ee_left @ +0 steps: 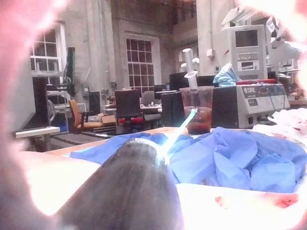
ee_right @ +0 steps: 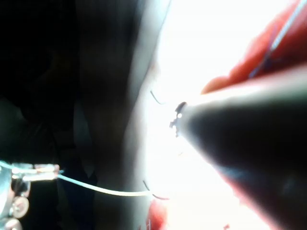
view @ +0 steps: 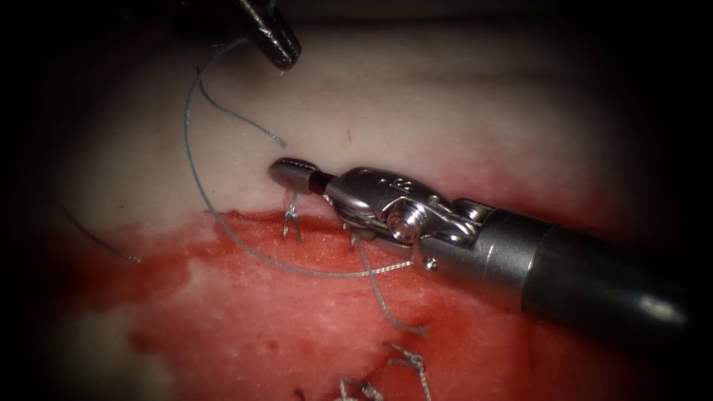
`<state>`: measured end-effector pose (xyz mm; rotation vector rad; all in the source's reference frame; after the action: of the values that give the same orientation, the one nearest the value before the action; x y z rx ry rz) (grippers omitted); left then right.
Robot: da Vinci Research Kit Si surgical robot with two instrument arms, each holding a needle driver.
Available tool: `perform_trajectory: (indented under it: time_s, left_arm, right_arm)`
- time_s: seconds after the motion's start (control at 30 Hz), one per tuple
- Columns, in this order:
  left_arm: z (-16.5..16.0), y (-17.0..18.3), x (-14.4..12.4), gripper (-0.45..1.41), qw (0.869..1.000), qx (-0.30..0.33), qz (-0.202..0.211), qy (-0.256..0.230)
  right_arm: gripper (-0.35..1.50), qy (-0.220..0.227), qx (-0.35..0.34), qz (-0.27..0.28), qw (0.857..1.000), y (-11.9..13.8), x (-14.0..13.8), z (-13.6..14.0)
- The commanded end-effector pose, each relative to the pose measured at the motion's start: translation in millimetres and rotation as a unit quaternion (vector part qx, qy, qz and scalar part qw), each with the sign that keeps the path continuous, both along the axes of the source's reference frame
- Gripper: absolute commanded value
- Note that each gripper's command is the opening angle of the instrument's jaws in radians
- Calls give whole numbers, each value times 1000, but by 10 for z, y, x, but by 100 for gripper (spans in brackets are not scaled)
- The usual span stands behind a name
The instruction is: Wound Closure
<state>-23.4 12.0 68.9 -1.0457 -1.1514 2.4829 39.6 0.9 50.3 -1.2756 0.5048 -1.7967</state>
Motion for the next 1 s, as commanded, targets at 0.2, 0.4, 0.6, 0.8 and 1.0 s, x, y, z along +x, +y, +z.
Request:
perform_trajectory:
  time_s: [0.2,0.4,0.6,0.8,1.0]
  left_arm:
    - [-12,15,5,-45,1000,-14,-10,3]
    - [23,-8,22,-45,996,4,13,84]
    - [78,-49,42,-45,982,52,39,177]
    - [127,-84,78,14,974,29,26,222]
    - [132,-68,78,-45,984,-173,20,44]
  right_arm:
    - [0,-5,8,15,1000,16,1,-14]
    - [141,3,4,78,997,26,-32,-33]
    - [141,1,16,96,995,36,-87,-50]
    - [138,-7,31,103,994,51,-125,-59]
    - [141,-6,32,102,994,51,-128,-63]
